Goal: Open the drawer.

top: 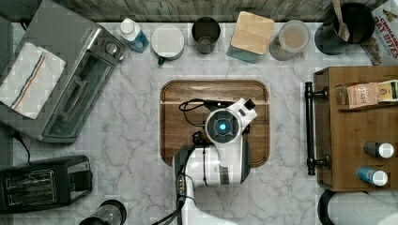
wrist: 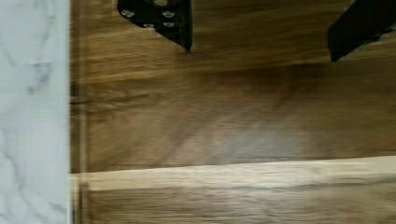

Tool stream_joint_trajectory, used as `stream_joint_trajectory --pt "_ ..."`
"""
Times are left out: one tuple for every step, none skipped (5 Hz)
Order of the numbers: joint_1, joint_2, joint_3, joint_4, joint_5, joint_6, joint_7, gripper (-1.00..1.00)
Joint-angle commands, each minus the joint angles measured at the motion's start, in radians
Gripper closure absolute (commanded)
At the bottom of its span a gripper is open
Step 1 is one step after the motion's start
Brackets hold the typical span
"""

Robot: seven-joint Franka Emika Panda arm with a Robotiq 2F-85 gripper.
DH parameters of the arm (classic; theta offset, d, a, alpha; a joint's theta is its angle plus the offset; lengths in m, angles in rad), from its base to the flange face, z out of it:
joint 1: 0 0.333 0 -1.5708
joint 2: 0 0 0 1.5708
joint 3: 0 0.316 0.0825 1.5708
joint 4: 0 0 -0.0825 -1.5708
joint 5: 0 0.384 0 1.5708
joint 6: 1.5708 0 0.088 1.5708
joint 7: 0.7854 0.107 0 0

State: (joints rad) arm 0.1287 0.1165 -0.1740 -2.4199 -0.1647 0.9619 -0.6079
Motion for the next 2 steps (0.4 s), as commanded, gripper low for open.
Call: stream_joint_trajectory --pt "0.017 -0.089 -0.019 -0.004 -0.052 0.010 0.067 -1.00" --pt "0.021 -0.089 -0.022 -0.004 -0.052 0.010 0.067 -1.00"
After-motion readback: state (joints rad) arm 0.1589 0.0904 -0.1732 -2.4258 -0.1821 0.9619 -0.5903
